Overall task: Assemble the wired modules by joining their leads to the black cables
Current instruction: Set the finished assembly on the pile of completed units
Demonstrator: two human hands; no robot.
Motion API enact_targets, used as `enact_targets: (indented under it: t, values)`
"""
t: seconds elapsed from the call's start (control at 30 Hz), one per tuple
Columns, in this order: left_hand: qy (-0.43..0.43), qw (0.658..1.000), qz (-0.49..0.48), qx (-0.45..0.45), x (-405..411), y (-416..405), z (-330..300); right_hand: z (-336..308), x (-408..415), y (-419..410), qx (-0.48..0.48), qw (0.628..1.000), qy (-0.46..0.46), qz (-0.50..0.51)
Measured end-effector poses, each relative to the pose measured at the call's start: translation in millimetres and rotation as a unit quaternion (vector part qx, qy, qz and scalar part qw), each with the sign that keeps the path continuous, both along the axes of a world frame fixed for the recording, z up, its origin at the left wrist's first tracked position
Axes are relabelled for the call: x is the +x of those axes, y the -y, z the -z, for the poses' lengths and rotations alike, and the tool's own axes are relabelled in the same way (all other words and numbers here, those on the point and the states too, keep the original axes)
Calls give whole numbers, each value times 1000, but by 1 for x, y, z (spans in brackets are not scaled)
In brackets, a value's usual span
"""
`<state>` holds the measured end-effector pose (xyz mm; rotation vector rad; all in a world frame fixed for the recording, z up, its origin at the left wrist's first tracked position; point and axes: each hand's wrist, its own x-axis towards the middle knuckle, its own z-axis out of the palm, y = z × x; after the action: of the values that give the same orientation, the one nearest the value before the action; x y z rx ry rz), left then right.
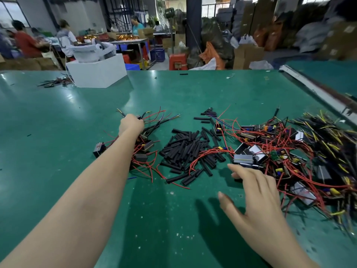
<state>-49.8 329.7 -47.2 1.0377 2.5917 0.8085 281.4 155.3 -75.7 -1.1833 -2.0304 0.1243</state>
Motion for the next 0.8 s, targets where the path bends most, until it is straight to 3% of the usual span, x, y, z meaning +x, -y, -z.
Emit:
enact_targets:
  t: [0.2,0.27,0.33,0.43,0.57,0.67,0.8]
  values:
    - [-151,982,32,-107,20,2,-11,0,-1,0,7,1000,3,3]
    - [-218,972,39,-75,33,5,-22,-1,3,-1,-1,1000,-12,10]
    - [-233,970,68,-14,54,11,-32,-3,7,-4,-17,999,-34,14]
    - [-175,974,131,66,97,30,-42,-6,12,-8,-18,997,-72,36]
    - [-34,966,229,119,161,72,-34,-10,17,-11,-14,989,-133,59]
    - [69,932,298,197,203,105,-24,-10,22,-12,-5,984,-164,74]
    - [197,881,316,293,245,136,-16,-8,27,-12,2,974,-206,97]
